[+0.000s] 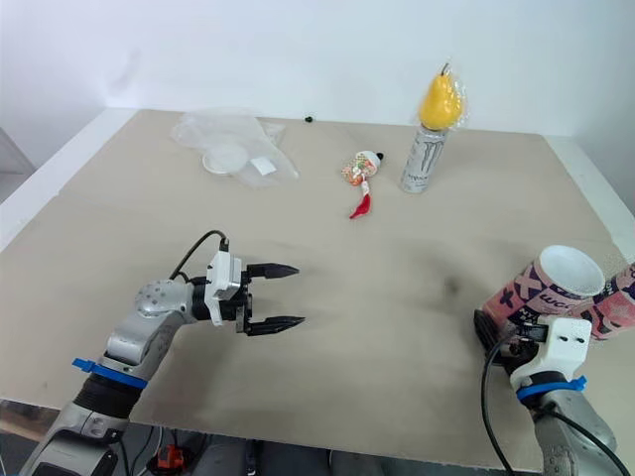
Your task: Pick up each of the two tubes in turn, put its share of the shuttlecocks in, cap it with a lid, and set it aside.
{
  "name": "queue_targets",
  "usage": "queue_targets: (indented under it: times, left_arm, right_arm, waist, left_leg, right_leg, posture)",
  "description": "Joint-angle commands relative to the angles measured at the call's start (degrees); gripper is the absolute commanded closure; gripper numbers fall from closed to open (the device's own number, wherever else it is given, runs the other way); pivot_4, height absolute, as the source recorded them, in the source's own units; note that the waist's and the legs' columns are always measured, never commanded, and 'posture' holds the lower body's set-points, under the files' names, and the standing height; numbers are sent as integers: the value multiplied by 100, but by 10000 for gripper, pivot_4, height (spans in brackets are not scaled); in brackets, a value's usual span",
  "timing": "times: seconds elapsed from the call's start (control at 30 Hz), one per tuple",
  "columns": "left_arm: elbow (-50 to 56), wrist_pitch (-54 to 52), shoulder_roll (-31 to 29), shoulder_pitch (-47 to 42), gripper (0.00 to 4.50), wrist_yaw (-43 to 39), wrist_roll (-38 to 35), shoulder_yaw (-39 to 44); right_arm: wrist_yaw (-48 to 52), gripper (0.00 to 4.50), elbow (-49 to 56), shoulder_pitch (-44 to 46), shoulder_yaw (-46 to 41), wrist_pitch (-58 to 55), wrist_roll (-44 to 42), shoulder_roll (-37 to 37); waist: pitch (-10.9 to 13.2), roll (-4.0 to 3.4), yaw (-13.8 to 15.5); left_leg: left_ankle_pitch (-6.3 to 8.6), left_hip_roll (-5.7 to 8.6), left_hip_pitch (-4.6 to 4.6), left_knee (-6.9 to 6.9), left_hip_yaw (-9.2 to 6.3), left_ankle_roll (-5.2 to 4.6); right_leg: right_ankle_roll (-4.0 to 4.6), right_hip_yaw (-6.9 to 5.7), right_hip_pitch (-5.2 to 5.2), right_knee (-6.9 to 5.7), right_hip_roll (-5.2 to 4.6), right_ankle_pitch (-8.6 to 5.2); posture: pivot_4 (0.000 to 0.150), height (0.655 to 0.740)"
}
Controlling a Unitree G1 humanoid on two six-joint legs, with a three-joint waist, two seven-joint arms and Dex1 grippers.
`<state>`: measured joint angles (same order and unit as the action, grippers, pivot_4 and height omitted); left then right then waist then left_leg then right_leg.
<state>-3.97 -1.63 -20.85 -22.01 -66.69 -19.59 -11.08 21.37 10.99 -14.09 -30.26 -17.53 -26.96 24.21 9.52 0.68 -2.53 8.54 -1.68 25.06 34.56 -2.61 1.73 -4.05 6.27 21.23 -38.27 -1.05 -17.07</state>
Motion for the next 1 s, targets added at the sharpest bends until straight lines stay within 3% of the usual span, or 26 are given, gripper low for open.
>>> queue_targets:
  times: [0.03, 0.37, 0.7, 0.87, 1.0]
  left_arm:
    - [19, 160, 36, -139, 0, -19, 21, 4]
    - [-46, 185, 42, -224, 0, -79, 41, -24]
    - [57, 138, -15, -110, 0, 3, 30, -21]
    - [89, 95, -22, -83, 0, 16, 25, -31]
    - [129, 65, -36, -47, 0, 33, 32, -36]
  right_arm:
    - [163, 2022, 84, 90, -171, 127, -101, 154]
    - [378, 2022, -1118, 1185, 30, 439, 110, 352]
    - [322, 2022, -1476, 1328, 158, 691, 320, 261]
    - [260, 14177, -1475, 1370, 244, 706, 390, 236]
    - [256, 16734, -1501, 1381, 300, 685, 412, 230]
  waist:
    - [0, 0, 0]
    - [1, -8, -8]
    - [2, -9, -7]
    - [2, -9, -8]
    - [1, -9, -10]
  left_leg:
    - [0, 0, 0, 0, 0, 0]
    - [-4, 1, 0, -1, 3, -5]
    - [-4, 6, 2, -2, 2, -5]
    - [-5, 5, 1, -1, 3, -5]
    - [-5, 3, 0, -1, 3, -5]
  right_leg:
    - [0, 0, 0, 0, 0, 0]
    - [-4, 4, 2, 1, 3, 5]
    - [-7, 5, 1, 1, -2, 4]
    - [-8, 5, 0, 1, -1, 7]
    - [-7, 5, 0, 1, 1, 7]
  posture:
    - [1500, 7400]
    - [1500, 7400]
    - [1500, 7400]
    - [1500, 7400]
    - [1500, 7400]
